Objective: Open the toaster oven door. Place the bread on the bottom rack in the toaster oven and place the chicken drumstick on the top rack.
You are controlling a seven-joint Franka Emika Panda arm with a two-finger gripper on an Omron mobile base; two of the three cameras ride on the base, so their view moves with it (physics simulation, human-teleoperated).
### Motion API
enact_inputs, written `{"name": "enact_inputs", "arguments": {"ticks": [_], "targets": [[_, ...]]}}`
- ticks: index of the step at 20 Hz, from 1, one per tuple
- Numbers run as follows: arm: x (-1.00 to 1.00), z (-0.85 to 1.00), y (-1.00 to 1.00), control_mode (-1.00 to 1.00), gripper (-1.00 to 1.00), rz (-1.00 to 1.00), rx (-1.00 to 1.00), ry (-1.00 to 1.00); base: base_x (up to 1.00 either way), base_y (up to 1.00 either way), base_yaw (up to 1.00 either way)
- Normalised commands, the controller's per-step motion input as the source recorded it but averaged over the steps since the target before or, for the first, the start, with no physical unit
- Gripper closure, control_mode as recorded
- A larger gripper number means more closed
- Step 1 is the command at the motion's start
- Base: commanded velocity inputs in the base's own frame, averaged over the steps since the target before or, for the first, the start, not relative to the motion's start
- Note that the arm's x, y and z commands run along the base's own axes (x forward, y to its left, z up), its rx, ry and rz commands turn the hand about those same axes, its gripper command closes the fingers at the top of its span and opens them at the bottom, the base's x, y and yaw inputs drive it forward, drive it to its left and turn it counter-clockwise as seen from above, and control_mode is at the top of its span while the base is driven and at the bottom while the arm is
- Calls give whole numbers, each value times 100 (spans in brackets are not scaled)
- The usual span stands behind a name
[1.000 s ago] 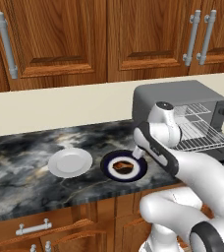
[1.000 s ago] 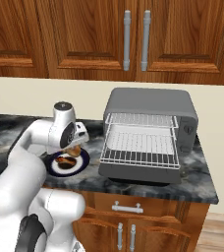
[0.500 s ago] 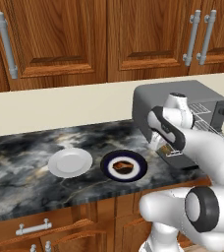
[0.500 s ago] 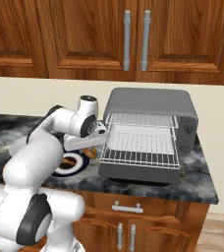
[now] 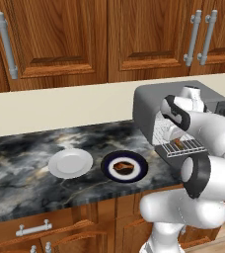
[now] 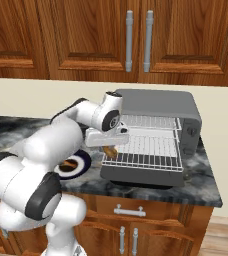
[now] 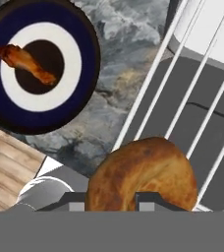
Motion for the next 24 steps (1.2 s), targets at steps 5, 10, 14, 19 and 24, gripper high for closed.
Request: {"name": "enact_inputs", "arguments": {"ticks": [5, 10, 14, 19, 24], "targets": [[17, 0, -62, -100, 100, -9, 0, 0, 0, 0, 0], [26, -1, -53, -100, 100, -7, -2, 7, 0, 0, 0], [33, -8, -36, -100, 100, -6, -6, 11, 0, 0, 0], [24, -18, -31, -100, 100, -6, -6, 2, 0, 0, 0], [26, -14, -30, -100, 100, -5, -5, 0, 0, 0, 0]]}}
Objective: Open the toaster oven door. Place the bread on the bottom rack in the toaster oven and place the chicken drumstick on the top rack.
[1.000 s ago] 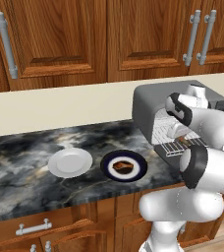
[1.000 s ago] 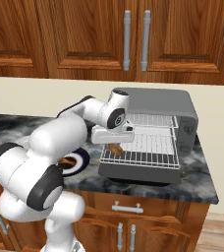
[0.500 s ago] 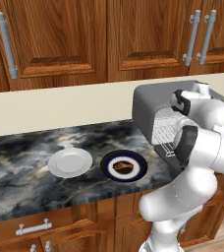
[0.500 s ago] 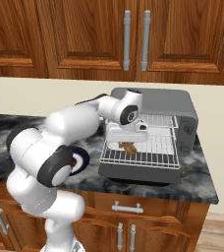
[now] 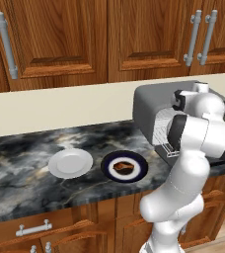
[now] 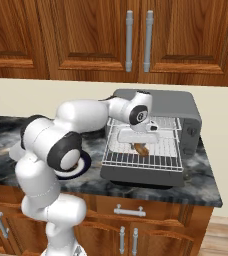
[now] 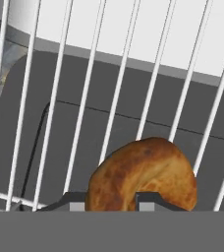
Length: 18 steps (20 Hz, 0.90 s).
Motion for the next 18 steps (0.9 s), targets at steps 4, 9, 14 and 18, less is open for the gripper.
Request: {"name": "enact_inputs", "arguments": {"ticks": [4, 9, 14, 18], "targets": [[16, -26, -10, -100, 100, -2, -1, -5, 0, 0, 0], [14, -29, -6, -100, 100, 0, 0, -6, 0, 0, 0], [-5, -32, -15, -100, 100, -3, 0, -2, 0, 0, 0], [-1, -26, -12, -100, -100, -5, 0, -2, 0, 0, 0]]}}
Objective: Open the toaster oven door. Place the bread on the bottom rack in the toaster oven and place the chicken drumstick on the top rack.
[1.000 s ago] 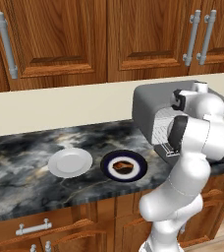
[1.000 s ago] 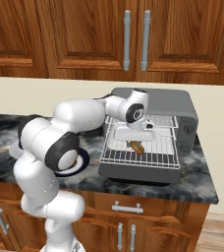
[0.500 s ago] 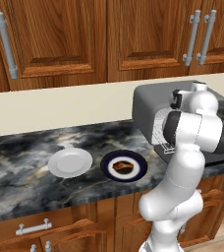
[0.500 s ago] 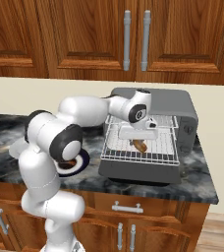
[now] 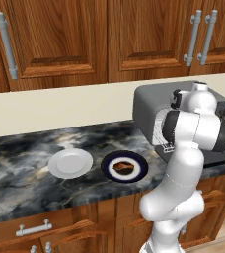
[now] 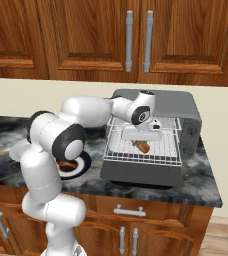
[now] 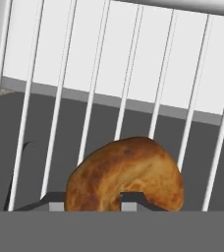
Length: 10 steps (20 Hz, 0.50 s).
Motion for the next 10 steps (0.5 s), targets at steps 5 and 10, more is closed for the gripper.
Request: {"name": "enact_inputs", "arguments": {"ticks": [5, 10], "targets": [[1, -9, -8, -100, -100, -4, 0, -6, 0, 0, 0], [0, 0, -13, -100, -100, -4, 0, -8, 0, 0, 0]]}}
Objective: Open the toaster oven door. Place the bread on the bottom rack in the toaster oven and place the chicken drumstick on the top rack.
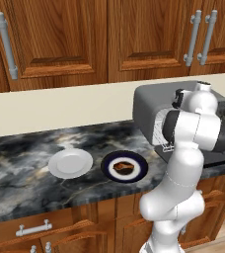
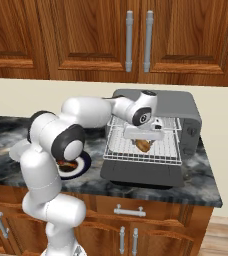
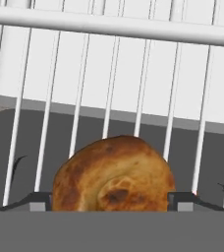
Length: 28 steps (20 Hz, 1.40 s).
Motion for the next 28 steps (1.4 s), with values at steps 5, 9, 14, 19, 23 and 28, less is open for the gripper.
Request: {"name": "enact_inputs", "arguments": {"ticks": [5, 9, 14, 19, 23, 28], "targets": [[0, 4, -5, -100, -100, -5, 0, -10, 0, 0, 0], [0, 19, -1, -100, -100, -3, 0, -15, 0, 0, 0], [-3, 22, 4, -100, -100, -2, 0, -11, 0, 0, 0], [-18, 20, 3, -100, -100, -5, 0, -2, 0, 0, 0], [-49, 9, -6, -100, -100, -13, 0, 0, 0, 0, 0], [-53, -3, 0, -100, -100, -12, 0, 2, 0, 0, 0]]}}
